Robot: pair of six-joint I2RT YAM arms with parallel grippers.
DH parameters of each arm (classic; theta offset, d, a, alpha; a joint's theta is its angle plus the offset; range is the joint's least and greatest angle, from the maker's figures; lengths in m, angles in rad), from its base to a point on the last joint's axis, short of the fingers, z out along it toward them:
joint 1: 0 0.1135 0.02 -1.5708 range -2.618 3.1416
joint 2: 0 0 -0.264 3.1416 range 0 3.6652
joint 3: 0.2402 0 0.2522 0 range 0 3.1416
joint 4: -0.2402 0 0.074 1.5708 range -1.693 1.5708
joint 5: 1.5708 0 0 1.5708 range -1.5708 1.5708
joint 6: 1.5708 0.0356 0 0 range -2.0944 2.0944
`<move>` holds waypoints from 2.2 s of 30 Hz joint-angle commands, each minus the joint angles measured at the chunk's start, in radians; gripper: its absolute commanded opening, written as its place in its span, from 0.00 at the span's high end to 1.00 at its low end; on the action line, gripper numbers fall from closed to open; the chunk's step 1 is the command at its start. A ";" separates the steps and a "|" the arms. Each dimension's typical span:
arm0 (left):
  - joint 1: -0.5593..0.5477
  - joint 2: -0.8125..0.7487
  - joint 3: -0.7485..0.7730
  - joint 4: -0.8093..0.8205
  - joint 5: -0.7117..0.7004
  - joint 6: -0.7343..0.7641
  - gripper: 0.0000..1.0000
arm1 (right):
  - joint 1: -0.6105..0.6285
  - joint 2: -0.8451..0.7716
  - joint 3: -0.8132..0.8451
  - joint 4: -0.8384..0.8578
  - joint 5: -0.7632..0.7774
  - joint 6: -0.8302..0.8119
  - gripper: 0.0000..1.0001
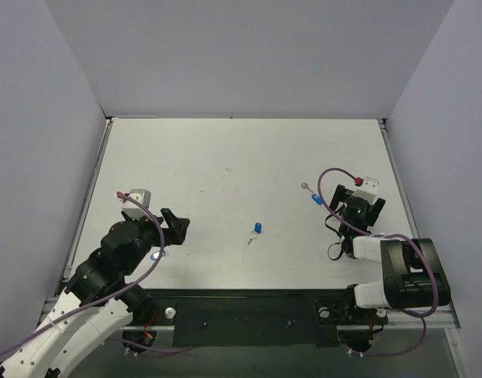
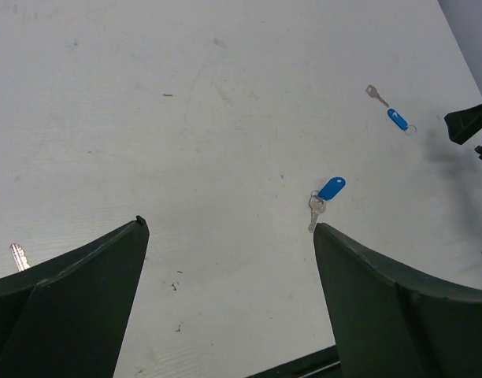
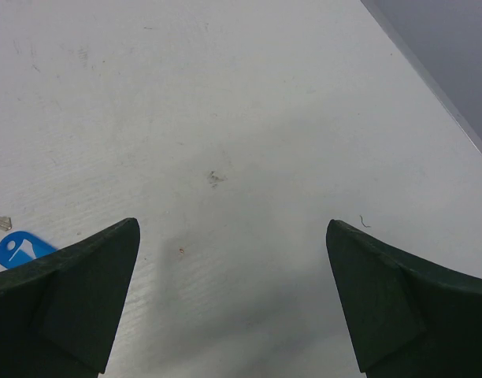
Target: Remove the keys from the keyring
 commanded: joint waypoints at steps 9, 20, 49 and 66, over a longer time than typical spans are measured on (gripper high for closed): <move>-0.047 -0.108 -0.024 0.088 0.057 0.054 0.03 | -0.005 -0.005 0.023 0.048 -0.001 0.009 0.00; -0.066 -0.136 -0.042 0.121 0.125 0.081 0.03 | -0.003 -0.005 0.023 0.047 0.001 0.011 0.00; -0.103 0.010 -0.039 0.157 0.214 0.111 0.03 | -0.008 -0.008 0.024 0.042 -0.010 0.006 0.00; -0.101 0.551 0.128 0.367 0.456 0.488 0.03 | 0.005 -0.004 0.019 0.053 0.004 -0.005 0.00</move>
